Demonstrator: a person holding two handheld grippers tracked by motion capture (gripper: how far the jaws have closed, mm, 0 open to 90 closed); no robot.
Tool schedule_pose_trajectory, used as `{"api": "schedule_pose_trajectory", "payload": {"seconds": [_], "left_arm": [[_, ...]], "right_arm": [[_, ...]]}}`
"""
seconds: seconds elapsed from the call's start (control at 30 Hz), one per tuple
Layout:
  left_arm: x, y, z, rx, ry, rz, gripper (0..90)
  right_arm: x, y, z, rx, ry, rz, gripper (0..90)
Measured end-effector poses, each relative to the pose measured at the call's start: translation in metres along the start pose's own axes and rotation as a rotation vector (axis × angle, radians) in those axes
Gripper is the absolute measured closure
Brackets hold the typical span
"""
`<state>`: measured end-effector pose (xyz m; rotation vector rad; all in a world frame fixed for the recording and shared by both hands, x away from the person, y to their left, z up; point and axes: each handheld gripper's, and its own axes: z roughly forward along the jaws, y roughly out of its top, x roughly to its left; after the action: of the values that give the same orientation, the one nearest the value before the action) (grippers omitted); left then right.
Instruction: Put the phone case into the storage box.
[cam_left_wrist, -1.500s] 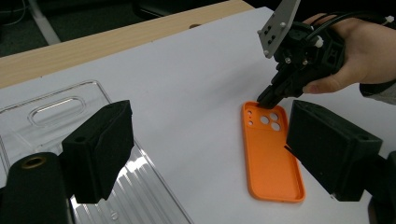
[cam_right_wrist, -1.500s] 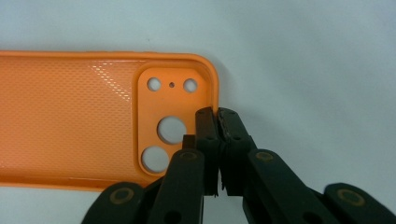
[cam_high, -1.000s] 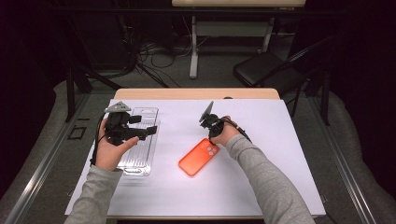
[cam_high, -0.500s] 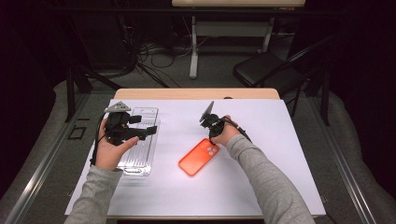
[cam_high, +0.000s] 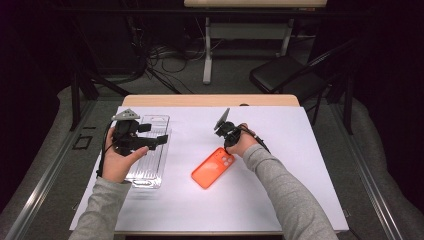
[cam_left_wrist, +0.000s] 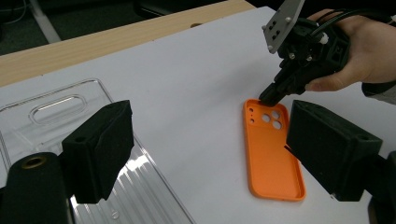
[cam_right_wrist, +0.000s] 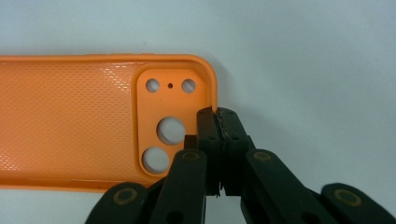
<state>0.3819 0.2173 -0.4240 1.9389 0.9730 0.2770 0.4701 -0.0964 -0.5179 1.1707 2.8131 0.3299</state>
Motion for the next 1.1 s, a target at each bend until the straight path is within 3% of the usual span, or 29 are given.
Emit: {"api": "schedule_pose_trajectory", "payload": {"seconds": [0.17,0.2,0.53,0.93,0.97,1.1], "left_arm": [[0.000,0.000,0.000,0.002,0.001,0.001,15.0],[0.000,0.000,0.000,0.002,0.001,0.001,15.0],[-0.001,0.000,0.001,0.002,0.001,0.002,15.0],[-0.002,-0.001,0.003,0.011,-0.006,0.002,15.0],[-0.002,-0.001,0.003,0.012,-0.007,0.002,15.0],[-0.003,-0.001,0.005,0.015,-0.009,0.004,15.0]], "right_arm": [[0.001,0.000,-0.005,0.004,0.000,-0.001,89.4],[0.001,-0.001,-0.004,-0.017,0.003,-0.001,89.4],[0.004,-0.002,-0.013,-0.042,0.001,-0.017,89.5],[0.018,-0.006,-0.032,-0.138,-0.023,-0.037,89.4],[0.019,-0.006,-0.035,-0.117,-0.027,-0.044,89.4],[0.023,-0.009,-0.038,-0.169,-0.038,-0.057,89.4]]}}
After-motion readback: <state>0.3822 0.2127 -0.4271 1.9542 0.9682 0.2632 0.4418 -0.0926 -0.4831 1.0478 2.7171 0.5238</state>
